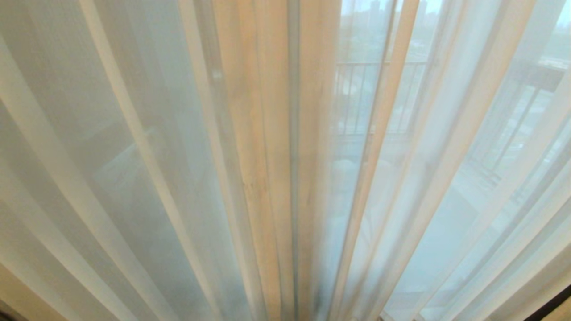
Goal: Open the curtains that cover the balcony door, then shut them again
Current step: Pull the outer curtains open on both sides
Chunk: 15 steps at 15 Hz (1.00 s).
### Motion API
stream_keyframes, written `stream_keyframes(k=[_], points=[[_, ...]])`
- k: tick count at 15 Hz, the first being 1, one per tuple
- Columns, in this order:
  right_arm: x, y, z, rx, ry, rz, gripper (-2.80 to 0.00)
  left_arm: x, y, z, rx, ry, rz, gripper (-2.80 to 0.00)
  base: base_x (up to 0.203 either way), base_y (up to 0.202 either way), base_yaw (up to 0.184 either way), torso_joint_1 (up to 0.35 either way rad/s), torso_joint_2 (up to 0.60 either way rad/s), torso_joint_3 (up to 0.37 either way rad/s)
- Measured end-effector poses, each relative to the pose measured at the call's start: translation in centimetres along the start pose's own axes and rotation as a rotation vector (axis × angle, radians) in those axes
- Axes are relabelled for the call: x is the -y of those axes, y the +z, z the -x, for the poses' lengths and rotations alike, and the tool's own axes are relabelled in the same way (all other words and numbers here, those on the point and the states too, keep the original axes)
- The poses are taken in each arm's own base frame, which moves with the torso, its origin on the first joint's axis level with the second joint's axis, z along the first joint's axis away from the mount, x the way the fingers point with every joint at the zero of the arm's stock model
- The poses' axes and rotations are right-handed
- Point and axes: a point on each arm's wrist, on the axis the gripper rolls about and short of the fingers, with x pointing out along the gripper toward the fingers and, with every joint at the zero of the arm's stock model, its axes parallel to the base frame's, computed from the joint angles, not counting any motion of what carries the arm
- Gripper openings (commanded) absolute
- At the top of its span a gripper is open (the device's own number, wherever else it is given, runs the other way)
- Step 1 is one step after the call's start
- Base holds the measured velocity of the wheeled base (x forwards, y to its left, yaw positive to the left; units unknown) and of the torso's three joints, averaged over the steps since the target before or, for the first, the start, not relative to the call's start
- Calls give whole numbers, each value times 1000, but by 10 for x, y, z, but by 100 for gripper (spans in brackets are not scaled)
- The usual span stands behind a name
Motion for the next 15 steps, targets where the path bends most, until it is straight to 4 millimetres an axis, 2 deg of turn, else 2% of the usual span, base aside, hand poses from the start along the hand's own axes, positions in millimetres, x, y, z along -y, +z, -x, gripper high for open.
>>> stream_keyframes(k=[5,7,10,15], points=[[0,0,0,0,0,0,-280,-1,23,5,-94,-117,51,-280,0,0,0,0,0,0],[0,0,0,0,-1,0,-280,-3,33,0,-118,-131,65,-280,0,0,0,0,0,0],[0,0,0,0,0,0,-280,-6,54,-22,-163,-179,78,-280,0,0,0,0,0,0],[0,0,0,0,0,0,-280,-6,81,-66,-218,-410,118,-280,0,0,0,0,0,0]])
